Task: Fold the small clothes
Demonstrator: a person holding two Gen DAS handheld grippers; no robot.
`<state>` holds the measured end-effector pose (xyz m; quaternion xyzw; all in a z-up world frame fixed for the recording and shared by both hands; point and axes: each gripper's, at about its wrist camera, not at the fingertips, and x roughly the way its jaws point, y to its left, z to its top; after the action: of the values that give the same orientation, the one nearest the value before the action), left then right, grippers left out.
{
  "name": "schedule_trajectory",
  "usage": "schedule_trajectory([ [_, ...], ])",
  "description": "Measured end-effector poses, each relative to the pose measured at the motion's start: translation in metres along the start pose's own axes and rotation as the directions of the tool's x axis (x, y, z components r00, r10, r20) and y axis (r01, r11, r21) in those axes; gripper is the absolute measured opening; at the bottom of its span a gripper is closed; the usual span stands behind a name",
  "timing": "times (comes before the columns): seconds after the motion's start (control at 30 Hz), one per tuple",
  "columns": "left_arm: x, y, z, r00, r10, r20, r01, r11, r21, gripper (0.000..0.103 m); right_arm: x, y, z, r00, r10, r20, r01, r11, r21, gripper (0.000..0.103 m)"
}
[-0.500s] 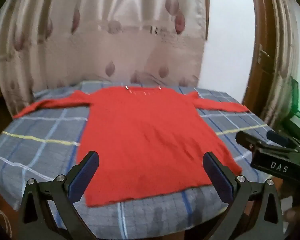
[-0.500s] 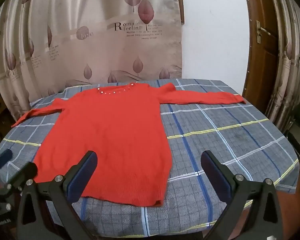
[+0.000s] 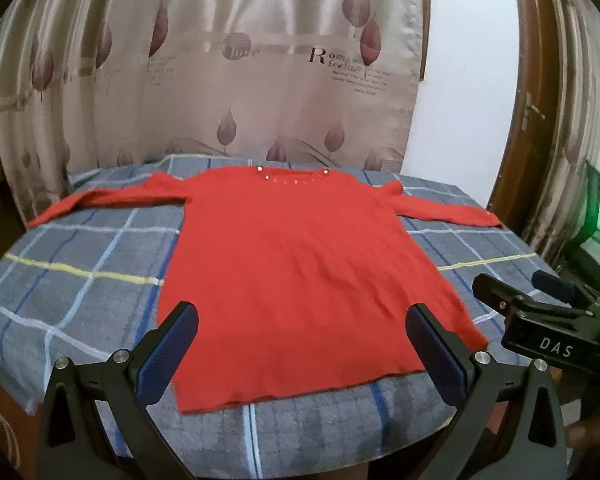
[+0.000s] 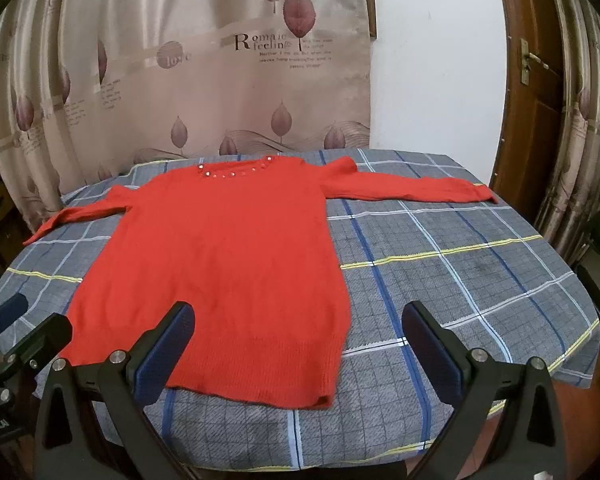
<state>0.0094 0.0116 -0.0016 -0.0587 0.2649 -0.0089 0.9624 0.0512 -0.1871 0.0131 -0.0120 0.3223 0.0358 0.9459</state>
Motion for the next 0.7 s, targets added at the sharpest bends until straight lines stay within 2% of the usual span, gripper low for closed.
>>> schedule_trajectory([
  [0.2, 0.004, 0.006, 0.015, 0.998, 0.029, 0.049, -0.03, 0.999, 0.01, 0.103, 0.013, 0.002, 0.008, 1.0, 0.009, -0.027, -0.01, 1.0, -0.011, 0.103],
  [0.7, 0.067, 0.032, 0.055, 0.995, 0.083, 0.057, -0.082, 0.996, -0.027, 0.103, 0.067, 0.001, 0.038, 0.996, -0.041, -0.075, 0.039, 0.999, -0.028, 0.103],
])
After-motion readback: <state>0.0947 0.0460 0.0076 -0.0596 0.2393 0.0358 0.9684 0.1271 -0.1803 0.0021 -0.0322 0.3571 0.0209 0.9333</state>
